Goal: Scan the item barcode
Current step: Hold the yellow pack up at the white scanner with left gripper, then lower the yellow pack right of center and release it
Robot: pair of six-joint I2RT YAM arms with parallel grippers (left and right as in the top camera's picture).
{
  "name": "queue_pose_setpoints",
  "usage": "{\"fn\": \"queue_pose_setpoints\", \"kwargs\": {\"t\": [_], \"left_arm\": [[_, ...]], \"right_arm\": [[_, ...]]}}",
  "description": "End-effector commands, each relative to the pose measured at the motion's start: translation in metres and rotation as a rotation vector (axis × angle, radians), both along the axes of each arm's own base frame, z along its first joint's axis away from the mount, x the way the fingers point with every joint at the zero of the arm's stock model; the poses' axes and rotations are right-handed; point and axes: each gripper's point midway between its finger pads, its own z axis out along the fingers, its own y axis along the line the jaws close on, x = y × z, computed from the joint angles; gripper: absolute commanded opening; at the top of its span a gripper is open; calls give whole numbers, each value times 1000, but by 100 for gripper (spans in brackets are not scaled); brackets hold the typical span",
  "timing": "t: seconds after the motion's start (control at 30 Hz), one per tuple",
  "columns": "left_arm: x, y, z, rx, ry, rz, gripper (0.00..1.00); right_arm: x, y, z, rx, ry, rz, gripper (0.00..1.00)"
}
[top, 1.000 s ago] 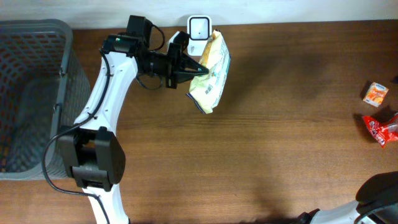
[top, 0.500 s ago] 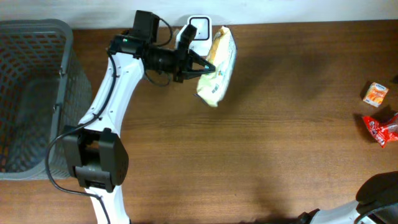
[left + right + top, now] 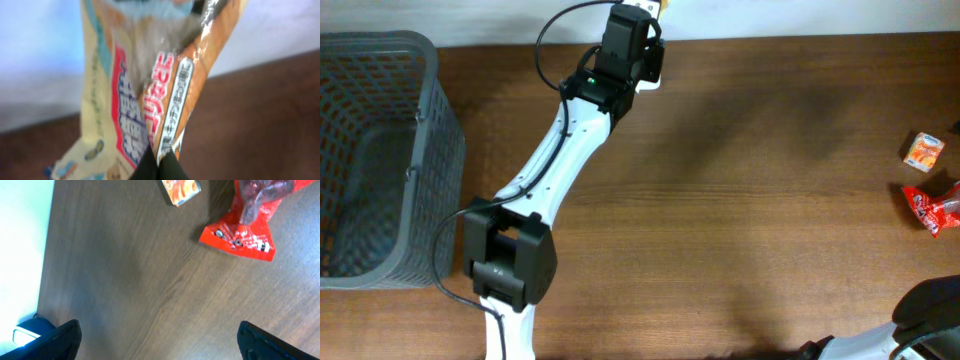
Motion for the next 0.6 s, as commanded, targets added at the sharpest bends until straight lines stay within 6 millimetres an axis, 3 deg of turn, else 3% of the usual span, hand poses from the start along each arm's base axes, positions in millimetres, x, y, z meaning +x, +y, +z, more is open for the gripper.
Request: {"fn": "queue_pose_setpoints", "kwargs": {"t": [0.0,0.13,0.23,0.47,0.53,0.57], "left_arm": [[31,2,-9,156,-136,-19,0],[54,-15,-38,180,-219,-71,0],[62,-20,-50,164,-255,-69,0],[62,-29,-48,181,-284,-132,0],[58,-30,-35,178,-291,-132,0],[51,-33,-20,165,-290,-135,0]], "right_arm": [[1,1,0,2,-1,9,98],[1,1,0,2,-1,9,99],[1,1,0,2,-1,9,99],[1,1,0,2,-1,9,99],[1,1,0,2,-1,9,98],[1,1,0,2,-1,9,99]]}}
